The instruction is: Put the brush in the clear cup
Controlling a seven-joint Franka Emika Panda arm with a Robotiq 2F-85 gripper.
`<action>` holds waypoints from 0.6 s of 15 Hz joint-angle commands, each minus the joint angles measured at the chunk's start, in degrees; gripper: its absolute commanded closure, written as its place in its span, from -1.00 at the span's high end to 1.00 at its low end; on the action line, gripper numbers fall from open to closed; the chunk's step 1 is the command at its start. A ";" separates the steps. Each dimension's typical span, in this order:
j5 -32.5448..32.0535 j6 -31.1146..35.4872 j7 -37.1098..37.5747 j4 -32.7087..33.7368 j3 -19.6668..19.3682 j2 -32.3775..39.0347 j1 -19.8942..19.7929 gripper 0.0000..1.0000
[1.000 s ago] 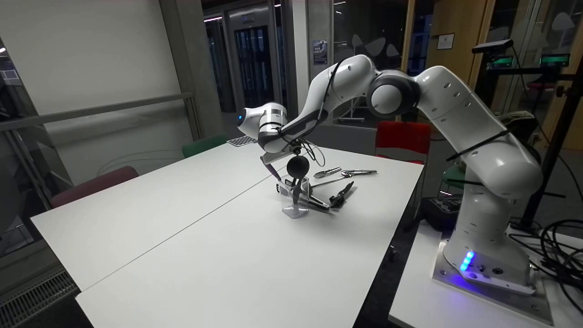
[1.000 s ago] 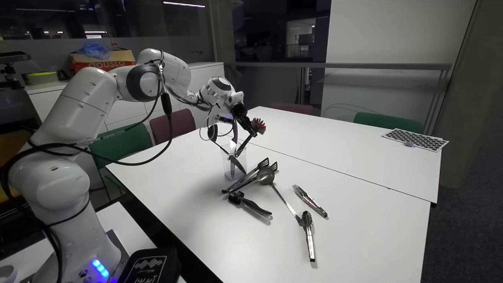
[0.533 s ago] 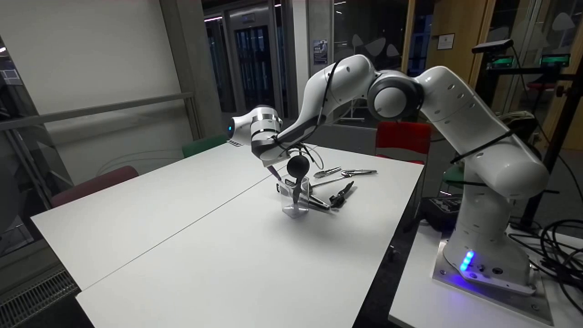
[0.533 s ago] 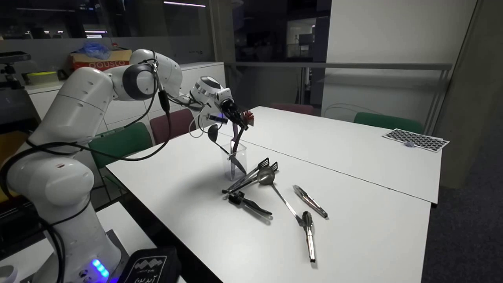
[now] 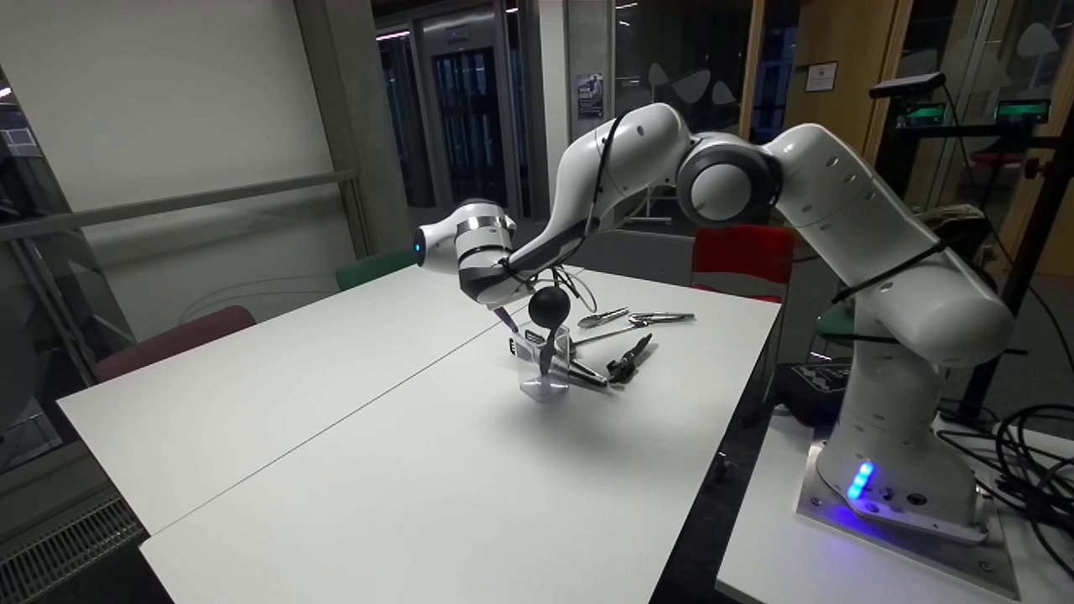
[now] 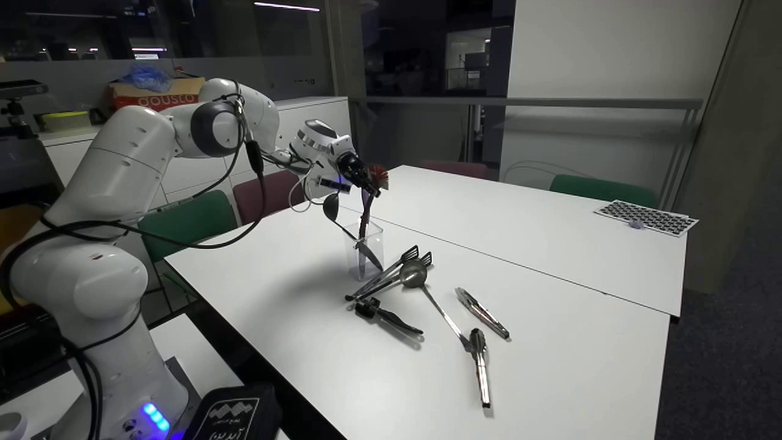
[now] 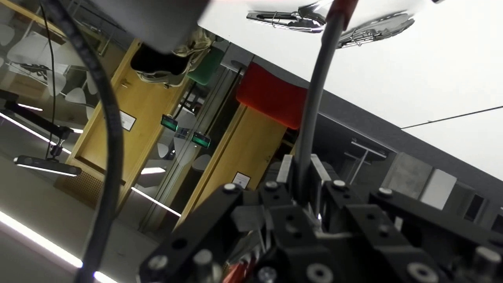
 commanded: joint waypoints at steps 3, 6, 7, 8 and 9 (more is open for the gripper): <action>-3.92 -4.44 -3.65 8.90 0.11 6.59 0.70 -0.94; -6.26 -5.66 -6.74 14.25 -0.54 10.27 1.29 -0.94; -7.16 -6.48 -7.91 16.10 -0.80 11.45 1.60 -0.94; -7.85 -6.93 -9.05 17.67 -0.93 12.46 1.80 -0.94; -8.45 -7.27 -10.20 19.45 -1.08 13.77 1.82 -0.94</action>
